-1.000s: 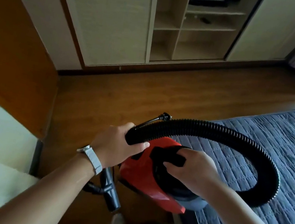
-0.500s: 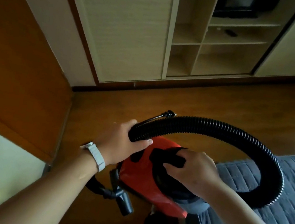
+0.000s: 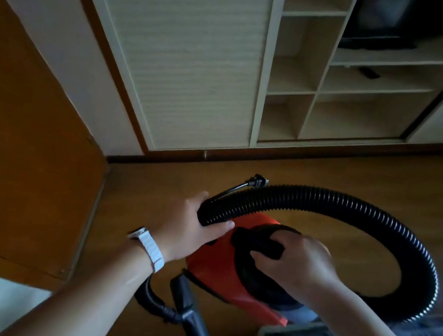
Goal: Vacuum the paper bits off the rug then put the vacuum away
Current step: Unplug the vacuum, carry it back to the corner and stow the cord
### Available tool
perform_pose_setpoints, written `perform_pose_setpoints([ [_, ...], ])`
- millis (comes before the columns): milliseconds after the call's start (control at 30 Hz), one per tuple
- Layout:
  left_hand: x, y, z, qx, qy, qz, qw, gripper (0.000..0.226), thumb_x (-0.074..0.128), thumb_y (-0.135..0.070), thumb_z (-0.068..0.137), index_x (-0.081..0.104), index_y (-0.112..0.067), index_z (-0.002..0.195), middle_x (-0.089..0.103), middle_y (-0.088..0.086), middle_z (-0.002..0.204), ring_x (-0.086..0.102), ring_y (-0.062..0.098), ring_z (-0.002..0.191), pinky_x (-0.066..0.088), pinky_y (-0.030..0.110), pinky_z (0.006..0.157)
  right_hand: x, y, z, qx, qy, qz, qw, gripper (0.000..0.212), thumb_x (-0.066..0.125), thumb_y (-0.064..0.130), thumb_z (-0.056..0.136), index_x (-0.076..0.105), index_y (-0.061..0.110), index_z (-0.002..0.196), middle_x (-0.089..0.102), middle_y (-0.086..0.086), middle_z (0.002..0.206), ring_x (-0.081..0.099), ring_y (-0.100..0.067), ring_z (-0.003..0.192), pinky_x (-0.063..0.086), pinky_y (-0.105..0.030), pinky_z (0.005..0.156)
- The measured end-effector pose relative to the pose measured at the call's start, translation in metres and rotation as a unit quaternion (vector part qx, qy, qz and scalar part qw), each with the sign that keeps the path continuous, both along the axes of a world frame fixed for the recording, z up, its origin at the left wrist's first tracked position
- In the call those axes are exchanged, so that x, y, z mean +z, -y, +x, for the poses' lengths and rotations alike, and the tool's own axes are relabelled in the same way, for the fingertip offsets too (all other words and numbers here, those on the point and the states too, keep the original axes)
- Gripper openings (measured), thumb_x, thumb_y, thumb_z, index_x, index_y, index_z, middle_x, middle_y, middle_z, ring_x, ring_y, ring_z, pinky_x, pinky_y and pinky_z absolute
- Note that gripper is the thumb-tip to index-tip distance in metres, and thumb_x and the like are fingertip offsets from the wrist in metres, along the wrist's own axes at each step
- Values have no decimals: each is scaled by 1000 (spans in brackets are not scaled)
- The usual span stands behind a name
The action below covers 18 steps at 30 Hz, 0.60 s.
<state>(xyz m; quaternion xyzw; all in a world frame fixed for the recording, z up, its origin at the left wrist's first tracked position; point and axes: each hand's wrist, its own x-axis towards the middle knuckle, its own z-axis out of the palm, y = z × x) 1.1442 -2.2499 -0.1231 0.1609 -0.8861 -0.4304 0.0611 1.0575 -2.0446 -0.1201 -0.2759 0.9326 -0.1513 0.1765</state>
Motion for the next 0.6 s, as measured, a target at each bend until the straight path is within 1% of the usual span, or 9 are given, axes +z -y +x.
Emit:
perform_pose_setpoints([
  [100, -8, 21, -44, -13, -5, -31, 999, 33, 77, -41, 81, 59, -13, 83, 57, -2, 65, 58, 8, 64, 41, 16, 54, -1, 13, -42, -26, 8, -2, 1000, 33, 61, 62, 83, 69, 38, 104, 66, 16, 82, 61, -4, 75, 51, -22, 65],
  [167, -11, 36, -73, -21, 0, -59, 998, 34, 74, -50, 80, 57, -21, 79, 58, -1, 65, 58, 9, 63, 40, 18, 52, -3, 25, -64, -35, 3, -1, 999, 34, 61, 62, 81, 69, 40, 105, 66, 17, 82, 61, -2, 75, 50, -19, 64],
  [233, -18, 56, -119, -46, 3, -78, 996, 37, 72, -54, 79, 56, -21, 78, 59, -1, 64, 57, 9, 59, 38, 18, 48, -6, 40, -94, -69, 0, -4, 998, 33, 62, 62, 80, 70, 41, 104, 64, 19, 79, 62, -2, 74, 50, -19, 65],
  [367, -19, 92, -196, -105, 0, -98, 990, 42, 70, -58, 78, 52, -20, 73, 53, -3, 55, 54, 8, 51, 31, 17, 43, -4, 70, -142, -123, -5, 5, 992, 29, 66, 58, 79, 69, 39, 101, 60, 18, 73, 61, -4, 73, 52, -22, 68],
  [500, -16, 133, -276, -171, -16, -109, 979, 50, 61, -72, 73, 50, -23, 73, 54, -2, 54, 55, 9, 48, 44, 31, 45, 6, 102, -189, -184, -22, 23, 982, 34, 65, 59, 79, 69, 38, 106, 62, 16, 80, 60, -6, 76, 52, -24, 71],
  [600, -10, 145, -333, -234, -44, -123, 964, 60, 47, -86, 69, 48, -26, 74, 53, -5, 53, 54, 6, 46, 46, 31, 42, 15, 114, -219, -241, -39, 5, 970, 33, 65, 59, 79, 70, 40, 104, 63, 15, 81, 61, -5, 75, 53, -23, 70],
])
